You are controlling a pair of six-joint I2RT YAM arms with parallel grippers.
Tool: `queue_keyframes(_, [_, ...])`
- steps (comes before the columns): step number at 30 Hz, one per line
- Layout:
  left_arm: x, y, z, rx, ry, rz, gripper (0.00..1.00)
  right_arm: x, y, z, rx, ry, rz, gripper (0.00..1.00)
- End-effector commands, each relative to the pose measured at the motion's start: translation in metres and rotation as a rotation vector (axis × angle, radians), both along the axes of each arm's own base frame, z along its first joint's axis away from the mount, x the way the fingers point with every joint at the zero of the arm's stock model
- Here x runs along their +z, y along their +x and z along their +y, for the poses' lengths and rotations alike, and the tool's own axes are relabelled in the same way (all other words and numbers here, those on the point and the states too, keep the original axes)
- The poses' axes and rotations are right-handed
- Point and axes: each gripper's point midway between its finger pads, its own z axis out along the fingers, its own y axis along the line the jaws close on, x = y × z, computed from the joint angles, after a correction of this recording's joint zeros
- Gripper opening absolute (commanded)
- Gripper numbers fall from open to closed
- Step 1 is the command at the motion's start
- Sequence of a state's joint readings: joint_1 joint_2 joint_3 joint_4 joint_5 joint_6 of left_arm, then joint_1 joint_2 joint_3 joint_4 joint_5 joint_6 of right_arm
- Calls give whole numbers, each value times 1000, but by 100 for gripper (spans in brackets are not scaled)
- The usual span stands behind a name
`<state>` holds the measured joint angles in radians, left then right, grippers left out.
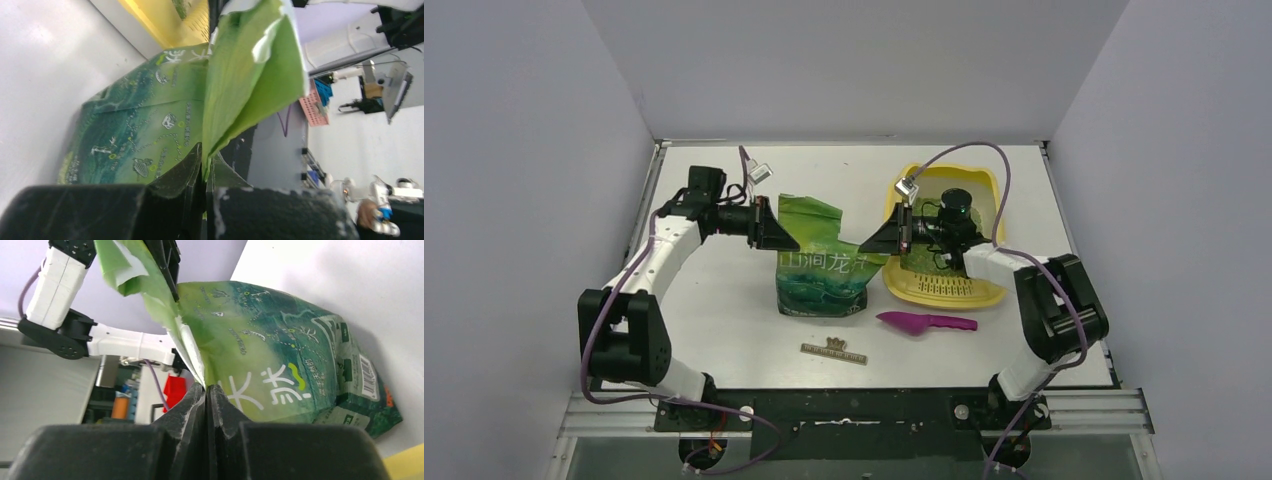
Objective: Fill the litter box with clean litter
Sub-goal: Close the cat litter bag at the center of the board.
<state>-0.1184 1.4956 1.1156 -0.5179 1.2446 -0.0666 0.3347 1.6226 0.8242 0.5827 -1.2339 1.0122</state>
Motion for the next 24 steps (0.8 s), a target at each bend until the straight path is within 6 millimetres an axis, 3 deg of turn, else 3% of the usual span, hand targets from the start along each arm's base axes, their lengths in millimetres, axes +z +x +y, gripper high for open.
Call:
queue_keyframes(1, [19,-18,4,-94,-8,19,0,26,6,2,17,109,78,0])
queue_keyframes(6, [4,-25,14,-110,101,129,0,23,10,2,9,109,158,0])
queue_keyframes(9, [-7,-14,19,-47,177,143,0,0,11,0,-5,2,162,0])
queue_keyframes(12, [-12,-6,26,6,247,130,0,-37,1,-16,-12,-267,144,0])
queue_keyframes(16, [-13,2,29,44,268,115,0,-42,-9,-25,22,-319,176,0])
queue_keyframes(20, [-14,0,28,15,268,127,0,-49,-12,-31,28,-384,162,10])
queue_keyframes(24, [-10,1,27,15,262,114,0,-36,-6,-39,-16,-441,50,39])
